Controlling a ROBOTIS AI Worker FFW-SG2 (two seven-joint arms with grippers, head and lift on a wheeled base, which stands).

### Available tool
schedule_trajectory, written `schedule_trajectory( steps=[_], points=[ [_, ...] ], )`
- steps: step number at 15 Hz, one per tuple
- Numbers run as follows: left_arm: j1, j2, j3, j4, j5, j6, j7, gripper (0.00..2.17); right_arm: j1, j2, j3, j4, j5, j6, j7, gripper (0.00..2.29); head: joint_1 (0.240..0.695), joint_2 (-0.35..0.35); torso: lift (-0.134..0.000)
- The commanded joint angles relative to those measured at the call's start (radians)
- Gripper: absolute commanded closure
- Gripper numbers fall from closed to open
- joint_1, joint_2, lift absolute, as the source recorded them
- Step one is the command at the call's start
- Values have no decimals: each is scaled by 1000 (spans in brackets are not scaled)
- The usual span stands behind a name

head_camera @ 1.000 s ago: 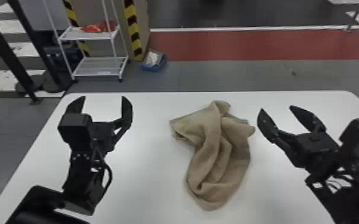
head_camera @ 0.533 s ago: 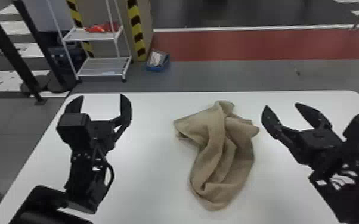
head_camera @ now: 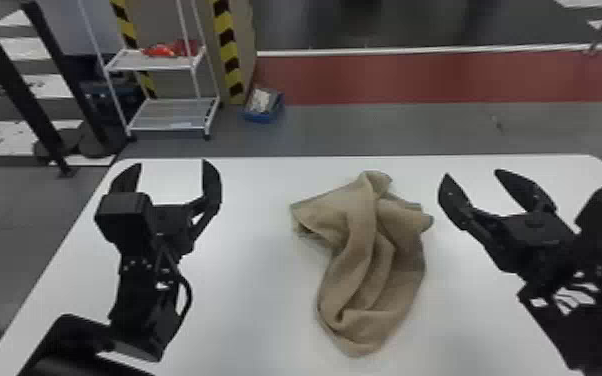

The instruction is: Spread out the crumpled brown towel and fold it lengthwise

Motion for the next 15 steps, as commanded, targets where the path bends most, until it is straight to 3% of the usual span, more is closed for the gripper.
schedule_trajectory(
  steps=[1,3,6,9,12,15],
  points=[
    [-1,0,-1,1,0,0,-1,22,-8,0,-2,5,-4,0,3,174,681,87,-124],
    [-2,0,0,3,3,15,-6,26,-14,-2,-3,20,-4,0,6,174,680,87,-124],
    [-1,-2,0,-14,29,169,-9,83,-15,-12,-42,48,15,18,31,174,689,82,-124],
    [45,-2,-10,-40,43,196,-9,90,-5,-22,-147,86,36,33,95,178,695,64,-124],
    [64,-2,-49,-57,55,258,-3,83,21,-28,-247,120,38,46,177,188,695,-1,-124],
    [41,-5,-86,-38,83,264,-12,120,63,-26,-299,125,22,24,211,194,695,-82,-124]
  ],
)
